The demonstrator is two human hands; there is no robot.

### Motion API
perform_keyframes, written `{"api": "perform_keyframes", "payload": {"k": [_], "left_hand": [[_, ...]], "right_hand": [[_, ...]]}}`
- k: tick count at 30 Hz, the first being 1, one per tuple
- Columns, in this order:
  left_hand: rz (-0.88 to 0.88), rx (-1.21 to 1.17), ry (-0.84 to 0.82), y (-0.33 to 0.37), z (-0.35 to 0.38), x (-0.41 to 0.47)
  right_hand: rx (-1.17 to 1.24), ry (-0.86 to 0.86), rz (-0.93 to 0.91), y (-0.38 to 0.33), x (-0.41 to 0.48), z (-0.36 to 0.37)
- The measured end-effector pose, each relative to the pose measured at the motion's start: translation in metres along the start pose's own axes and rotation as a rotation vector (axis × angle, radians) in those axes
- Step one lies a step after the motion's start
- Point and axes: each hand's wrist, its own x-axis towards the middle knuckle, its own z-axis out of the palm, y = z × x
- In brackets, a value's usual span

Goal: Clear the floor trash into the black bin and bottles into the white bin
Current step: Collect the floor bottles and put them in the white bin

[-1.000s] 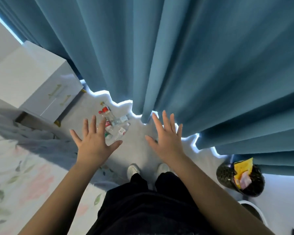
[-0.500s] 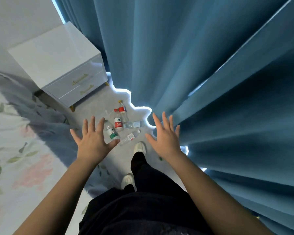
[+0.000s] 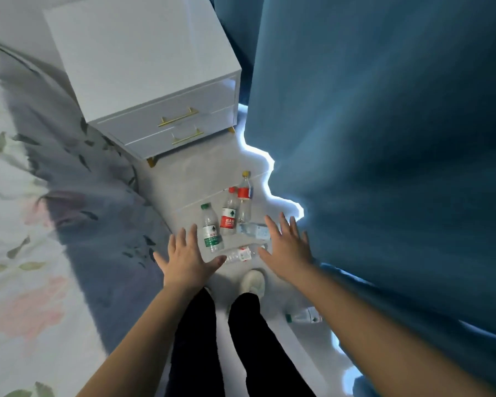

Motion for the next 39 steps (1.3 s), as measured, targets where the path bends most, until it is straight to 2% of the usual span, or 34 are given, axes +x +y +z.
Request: {"api": "perform_keyframes", "payload": {"k": [4,9,12,16,19,24,30,35,39], "left_hand": [[-0.149,-0.092,-0.163,-0.02,0.077,0.122],[-0.294,-0.235,-0.228,-0.046,0.165,0.24],[-0.317,-0.315,-0.238,-0.057,0.208,0.292],[-0.363,-0.4,-0.255,-0.076,0.259,0.349],[-0.356,-0.501,-0.266,-0.083,0.284,0.382],[-0.357,-0.622,-0.251,-0.086,0.317,0.41],[-0.391,-0.693,-0.235,-0.092,0.336,0.421],[-0.37,-0.692,-0.263,-0.102,0.321,0.417],[-0.323,-0.658,-0.249,-0.108,0.279,0.396]], "right_hand": [[0.093,-0.144,0.068,-0.002,0.131,0.074],[0.2,-0.243,0.164,-0.013,0.248,0.179],[0.384,-0.208,0.18,-0.027,0.301,0.233],[0.635,-0.092,0.315,-0.033,0.364,0.279],[0.731,-0.049,0.41,-0.038,0.401,0.299],[0.718,-0.096,0.546,-0.041,0.44,0.327],[0.695,-0.106,0.552,-0.036,0.463,0.333],[0.722,-0.102,0.494,-0.029,0.45,0.325],[0.732,-0.082,0.433,-0.03,0.417,0.292]]}}
